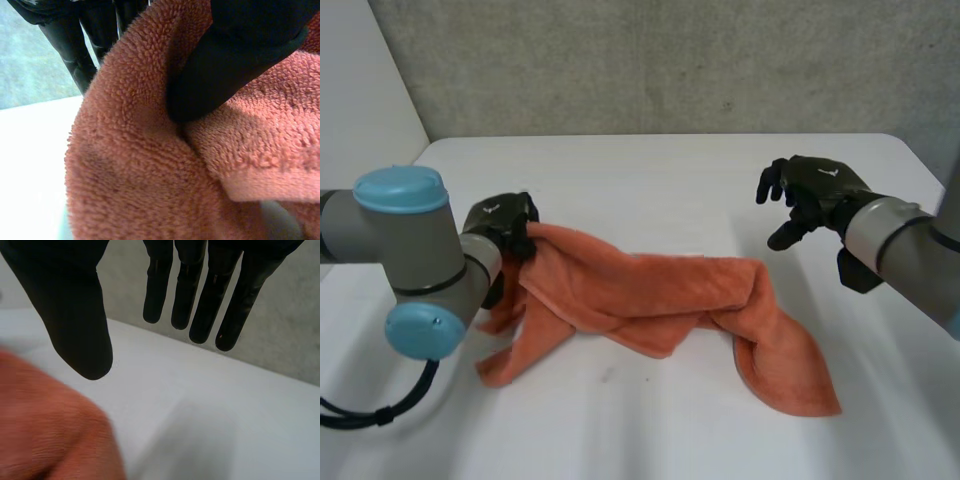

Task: Fold the laundry

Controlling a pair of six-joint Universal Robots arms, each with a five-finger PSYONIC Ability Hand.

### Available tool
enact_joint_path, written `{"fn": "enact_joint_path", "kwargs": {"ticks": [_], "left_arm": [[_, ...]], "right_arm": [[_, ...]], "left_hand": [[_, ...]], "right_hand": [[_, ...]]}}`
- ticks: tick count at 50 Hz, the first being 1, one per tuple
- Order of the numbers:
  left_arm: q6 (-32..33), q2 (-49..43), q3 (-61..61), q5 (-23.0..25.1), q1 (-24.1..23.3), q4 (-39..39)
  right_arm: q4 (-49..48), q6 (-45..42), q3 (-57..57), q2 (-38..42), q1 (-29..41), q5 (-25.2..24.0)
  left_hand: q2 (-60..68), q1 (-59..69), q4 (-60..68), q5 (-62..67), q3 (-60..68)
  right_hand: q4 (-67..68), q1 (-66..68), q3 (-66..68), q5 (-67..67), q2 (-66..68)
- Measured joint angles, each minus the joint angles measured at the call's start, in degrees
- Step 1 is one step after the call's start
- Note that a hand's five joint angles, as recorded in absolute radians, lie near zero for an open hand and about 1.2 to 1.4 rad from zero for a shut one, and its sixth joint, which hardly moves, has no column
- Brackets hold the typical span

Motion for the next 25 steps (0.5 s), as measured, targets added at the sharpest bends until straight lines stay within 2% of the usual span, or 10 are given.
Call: {"fn": "enact_joint_path", "kwargs": {"ticks": [4,7,10,12,16,20,25], "left_arm": [[0.7,-1.8,2.2,-0.3,0.4,0.7],[1.8,-3.6,3.3,-0.1,0.6,1.7],[2.2,-4.0,3.0,0.1,0.6,1.9],[3.0,-3.6,1.1,0.2,0.5,2.1],[3.5,-1.3,-2.0,0.3,0.5,2.0],[3.6,3.2,-6.1,0.4,0.6,1.9],[3.5,8.3,-10.0,0.4,0.9,1.9]], "right_arm": [[-0.3,0.0,5.2,-6.1,0.5,-2.5],[-0.4,-0.1,12.2,-13.4,1.9,-6.9],[-0.4,-0.1,14.5,-15.2,2.5,-8.2],[-0.6,-0.3,18.9,-17.1,3.8,-10.2],[-0.9,-0.9,22.1,-15.8,5.3,-10.8],[-1.9,-2.9,23.8,-10.6,6.7,-10.4],[-3.4,-6.1,24.2,-5.4,7.3,-8.6]], "left_hand": [[0.0,0.0,0.0,0.0,0.0],[-0.5,0.0,-0.5,-0.2,-0.4],[-6.7,-2.8,-5.9,-3.9,-6.6],[-34.7,-33.5,-34.7,-32.0,-34.4],[-49.6,-47.6,-49.7,-48.2,-49.4],[-55.8,-53.2,-55.8,-54.3,-55.6],[-57.8,-54.9,-57.7,-55.9,-57.5]], "right_hand": [[0.0,0.0,0.1,0.2,0.0],[0.2,0.2,0.1,0.3,0.1],[0.8,0.2,0.5,1.0,0.2],[1.1,0.2,0.8,1.5,0.2],[1.0,0.0,0.7,0.9,0.0],[0.6,0.0,0.4,0.0,0.0],[-3.5,-3.3,-3.5,-3.5,-2.7]]}}
